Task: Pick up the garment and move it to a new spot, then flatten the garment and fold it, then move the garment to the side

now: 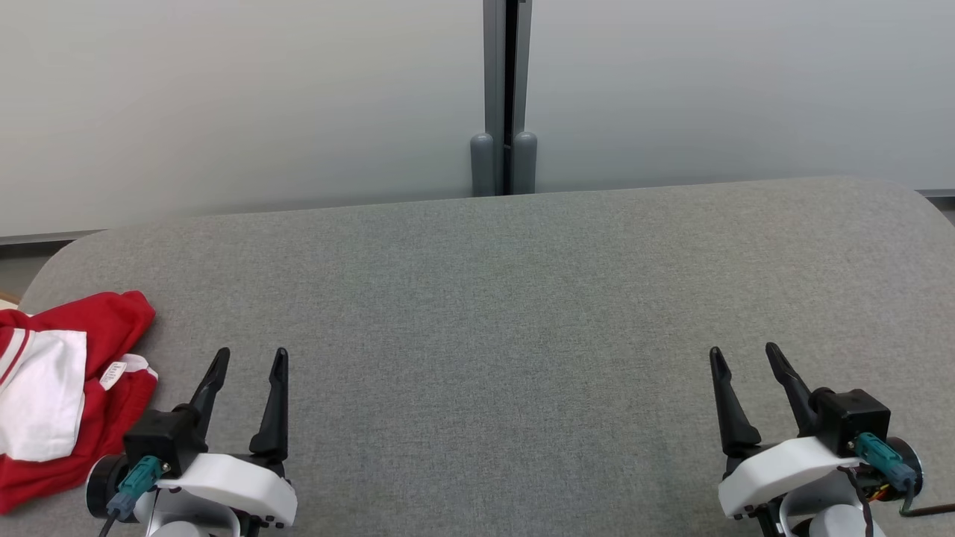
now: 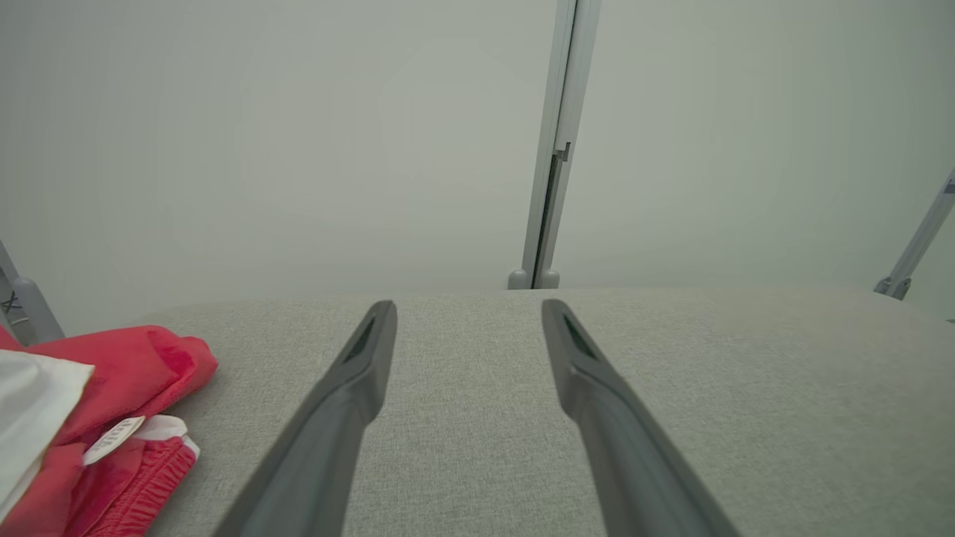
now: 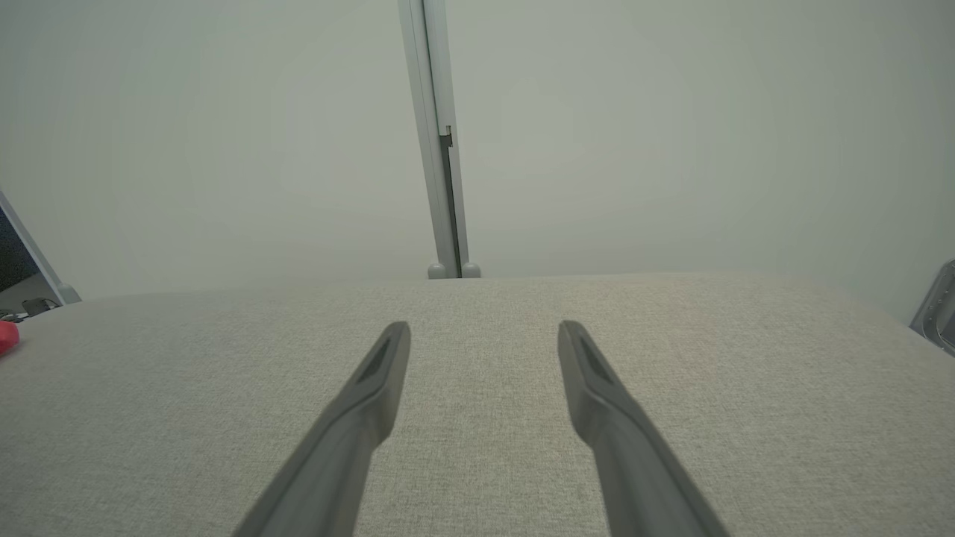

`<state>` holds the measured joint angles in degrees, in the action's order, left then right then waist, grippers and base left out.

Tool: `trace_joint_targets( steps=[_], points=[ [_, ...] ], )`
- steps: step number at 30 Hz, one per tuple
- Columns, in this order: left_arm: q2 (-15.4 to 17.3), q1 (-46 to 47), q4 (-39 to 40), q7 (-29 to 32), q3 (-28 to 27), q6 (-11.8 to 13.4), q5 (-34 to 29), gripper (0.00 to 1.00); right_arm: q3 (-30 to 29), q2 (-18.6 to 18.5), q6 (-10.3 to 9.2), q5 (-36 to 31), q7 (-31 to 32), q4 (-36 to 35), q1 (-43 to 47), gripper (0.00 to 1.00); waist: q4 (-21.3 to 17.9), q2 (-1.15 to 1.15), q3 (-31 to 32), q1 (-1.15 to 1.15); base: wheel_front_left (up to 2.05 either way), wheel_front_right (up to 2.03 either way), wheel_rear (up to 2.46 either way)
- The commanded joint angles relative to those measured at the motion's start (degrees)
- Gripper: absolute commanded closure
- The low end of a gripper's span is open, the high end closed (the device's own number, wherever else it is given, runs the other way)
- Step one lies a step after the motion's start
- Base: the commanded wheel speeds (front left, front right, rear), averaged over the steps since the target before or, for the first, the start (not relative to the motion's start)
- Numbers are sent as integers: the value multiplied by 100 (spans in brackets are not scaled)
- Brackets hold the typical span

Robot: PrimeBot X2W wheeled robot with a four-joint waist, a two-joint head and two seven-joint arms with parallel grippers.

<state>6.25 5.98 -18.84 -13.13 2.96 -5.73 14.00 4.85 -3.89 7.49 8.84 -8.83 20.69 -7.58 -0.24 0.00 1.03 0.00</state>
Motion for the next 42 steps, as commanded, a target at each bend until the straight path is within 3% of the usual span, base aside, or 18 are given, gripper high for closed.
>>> trace_joint_targets(
  steps=[1, 17, 29, 36, 42],
  points=[
    [5, -15, -21, -50, -30, -4, -119, 0, 20, -3, 0, -101, -68, 1, -33, 0, -2, 0, 3, 0, 0, 0, 0],
    [-58, 61, -290, -212, -109, -43, -675, 0, 39, 62, 0, -249, -202, 70, -35, 0, -21, 0, 71, 0, 0, 0, 0],
    [-110, 119, -357, -213, -132, -67, -683, 0, 32, 74, 0, -183, -176, 108, -36, 0, 48, 0, 85, 0, 0, 0, 0],
    [-126, 212, -345, -214, -171, -59, -678, 0, 31, 66, 0, -271, -146, -70, -41, 0, 368, 0, 38, 0, 0, 0, 0],
    [-124, 338, -355, -213, -269, -50, -622, 0, 74, 63, 0, -289, -68, -317, 3, 0, 947, 0, -13, 0, 0, 0, 0]
  ],
)
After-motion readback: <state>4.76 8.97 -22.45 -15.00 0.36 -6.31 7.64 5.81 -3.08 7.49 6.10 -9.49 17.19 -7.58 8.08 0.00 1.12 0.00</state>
